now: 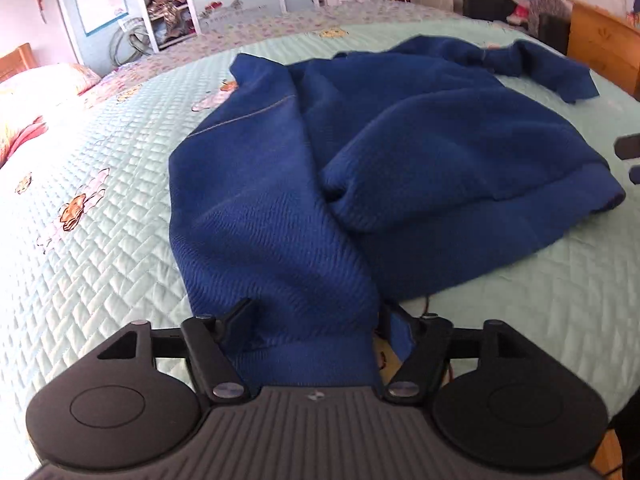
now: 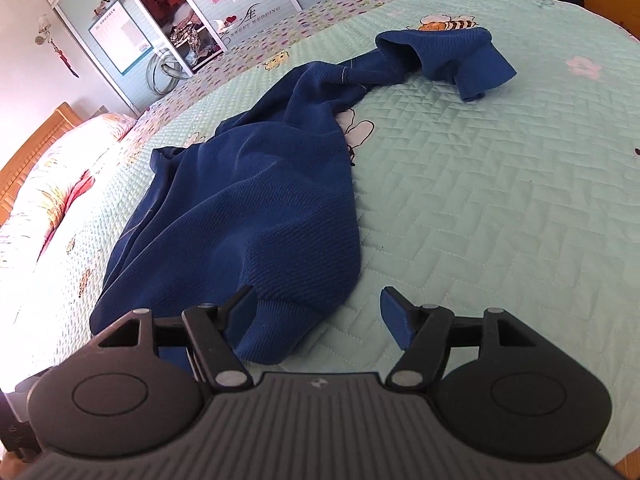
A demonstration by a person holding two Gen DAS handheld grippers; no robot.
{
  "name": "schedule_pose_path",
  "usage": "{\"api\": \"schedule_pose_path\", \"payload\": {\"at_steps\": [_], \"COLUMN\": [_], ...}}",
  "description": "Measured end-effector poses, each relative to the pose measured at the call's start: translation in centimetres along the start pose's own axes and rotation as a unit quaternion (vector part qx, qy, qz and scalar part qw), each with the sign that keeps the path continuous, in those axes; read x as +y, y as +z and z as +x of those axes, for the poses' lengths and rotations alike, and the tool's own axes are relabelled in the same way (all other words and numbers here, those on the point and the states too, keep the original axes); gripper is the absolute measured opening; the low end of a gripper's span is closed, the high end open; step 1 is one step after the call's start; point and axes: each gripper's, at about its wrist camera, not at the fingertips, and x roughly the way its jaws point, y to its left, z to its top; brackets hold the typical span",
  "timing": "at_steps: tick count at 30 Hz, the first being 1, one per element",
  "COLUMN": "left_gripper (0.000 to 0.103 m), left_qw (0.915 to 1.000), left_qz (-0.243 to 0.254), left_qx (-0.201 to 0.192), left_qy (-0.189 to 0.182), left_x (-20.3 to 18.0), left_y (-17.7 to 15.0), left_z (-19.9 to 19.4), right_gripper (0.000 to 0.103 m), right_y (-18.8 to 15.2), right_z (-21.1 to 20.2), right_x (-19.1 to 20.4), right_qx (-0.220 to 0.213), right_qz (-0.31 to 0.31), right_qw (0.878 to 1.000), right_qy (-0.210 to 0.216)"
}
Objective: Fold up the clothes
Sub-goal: 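Lay the sweatshirt down on the quilt and open both grippers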
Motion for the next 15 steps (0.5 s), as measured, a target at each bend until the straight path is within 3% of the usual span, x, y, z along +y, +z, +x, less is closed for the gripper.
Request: {"api": "schedule_pose_path", "payload": {"at_steps": [2, 5, 7, 8, 10, 11, 12, 14, 15], "left_gripper": [0.026, 0.023, 0.019, 0.019, 0.034, 0.051, 0.052, 0.052, 0.054], "left_qw": [0.9986, 0.9887, 0.9693, 0.9542, 0.9335, 0.9227, 0.9175, 0.9175, 0.9268], "left_qz": [-0.048, -0.121, -0.182, -0.212, -0.245, -0.259, -0.273, -0.291, -0.277], "left_qx": [-0.007, -0.087, -0.143, -0.17, -0.173, -0.17, -0.161, -0.148, -0.147], "left_qy": [-0.018, 0.021, 0.083, 0.126, 0.196, 0.23, 0.241, 0.228, 0.206], "left_x": [2.2, 7.8, 12.5, 14.7, 18.7, 20.6, 21.9, 22.9, 22.2], "left_y": [0.8, 3.3, 5.1, 5.7, 6.7, 7.2, 7.3, 6.9, 6.4], "left_z": [-0.9, -5.2, -8.2, -9.5, -9.7, -9.6, -9.4, -9.0, -8.7], "right_gripper": [0.071, 0.072, 0.072, 0.072, 0.072, 0.072, 0.072, 0.072, 0.073], "right_y": [-0.1, -0.1, -0.1, -0.1, -0.3, -0.4, -0.4, -0.6, -0.6], "right_z": [-0.1, -0.1, 0.1, 0.2, 0.7, 0.9, 1.0, 1.2, 1.2], "right_x": [0.0, -0.5, -1.0, -1.1, -1.3, -1.3, -1.1, -0.8, -0.6], "right_qx": [0.001, 0.002, 0.004, 0.006, 0.012, 0.015, 0.016, 0.019, 0.019], "right_qz": [-0.004, -0.002, 0.002, 0.003, 0.005, 0.005, 0.002, -0.004, -0.008], "right_qw": [1.0, 1.0, 1.0, 1.0, 1.0, 1.0, 1.0, 1.0, 1.0], "right_qy": [-0.003, -0.01, -0.013, -0.015, -0.016, -0.015, -0.013, -0.01, -0.007]}}
